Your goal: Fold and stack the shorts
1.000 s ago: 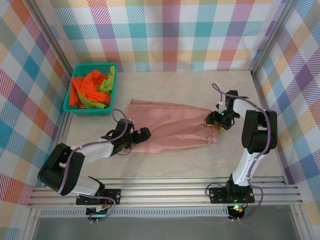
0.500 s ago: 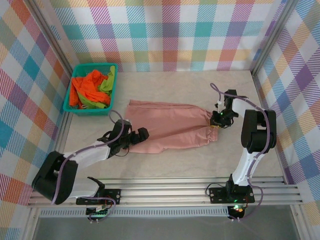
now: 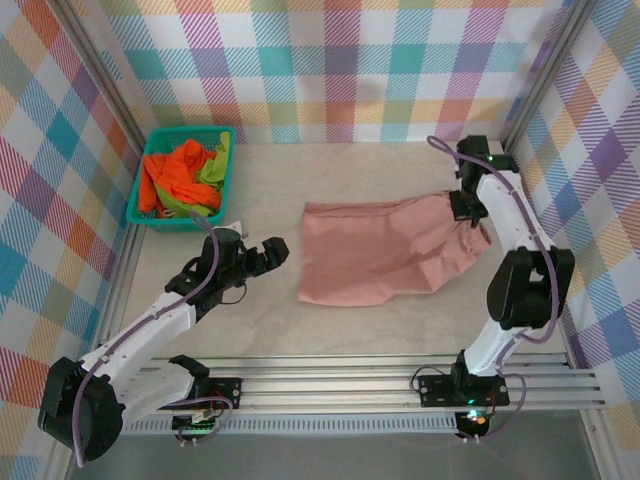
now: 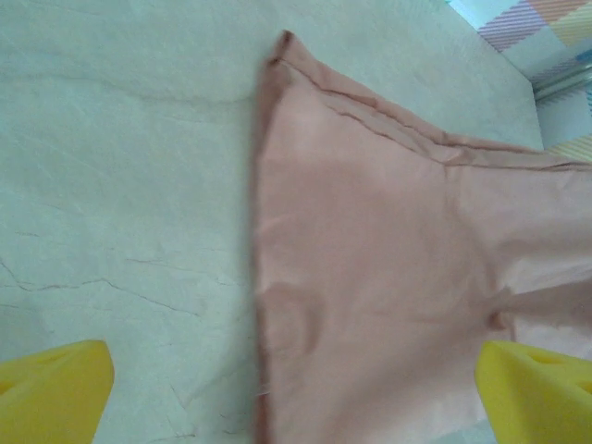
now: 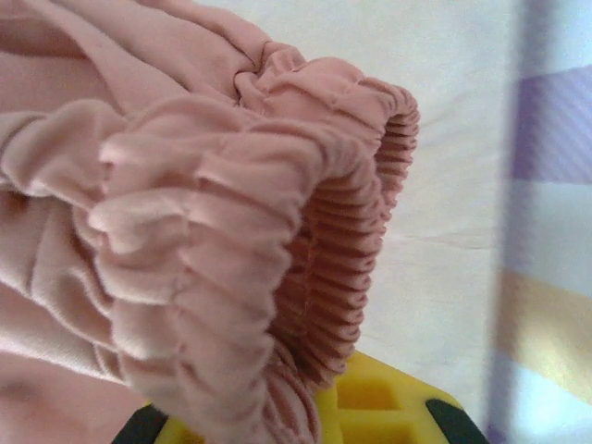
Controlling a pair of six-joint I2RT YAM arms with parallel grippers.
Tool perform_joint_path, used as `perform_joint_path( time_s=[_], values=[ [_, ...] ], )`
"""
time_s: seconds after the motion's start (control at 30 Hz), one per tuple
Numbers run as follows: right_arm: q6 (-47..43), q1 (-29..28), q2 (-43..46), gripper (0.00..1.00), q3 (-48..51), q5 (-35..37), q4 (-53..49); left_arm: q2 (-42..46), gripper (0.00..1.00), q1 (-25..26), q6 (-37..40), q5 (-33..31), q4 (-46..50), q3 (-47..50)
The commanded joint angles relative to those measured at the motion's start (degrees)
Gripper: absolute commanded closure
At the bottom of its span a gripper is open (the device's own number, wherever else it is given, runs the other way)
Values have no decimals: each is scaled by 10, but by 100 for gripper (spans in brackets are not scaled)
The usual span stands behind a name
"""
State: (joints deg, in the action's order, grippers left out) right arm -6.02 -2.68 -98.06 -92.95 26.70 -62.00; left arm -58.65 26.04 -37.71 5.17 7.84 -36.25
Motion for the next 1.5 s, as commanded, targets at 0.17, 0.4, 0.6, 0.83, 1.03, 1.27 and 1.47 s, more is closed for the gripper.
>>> perform_joint_path(
  time_s=[0.17,0.4,0.6,0.83,1.03,1.27,1.47],
  values=[
    [-28,-81,-42,100,-149,213,-149,-37,0,33,-15,36,-46,-1],
    [101,-135,-174,100,-307,216,-290,-101,0,89,-47,33,-103,-8],
    [152,-188,-239,100,-356,190,-335,-190,7,135,-72,34,-145,-37],
    [186,-210,-260,100,-353,158,-343,-315,30,201,-95,33,-185,-105],
    [194,-219,-269,100,-352,143,-341,-415,47,239,-109,33,-215,-167],
    [206,-224,-278,100,-362,95,-341,-493,74,256,-117,30,-201,-201],
    [232,-235,-289,99,-380,47,-341,-535,89,263,-135,34,-214,-194]
  ],
)
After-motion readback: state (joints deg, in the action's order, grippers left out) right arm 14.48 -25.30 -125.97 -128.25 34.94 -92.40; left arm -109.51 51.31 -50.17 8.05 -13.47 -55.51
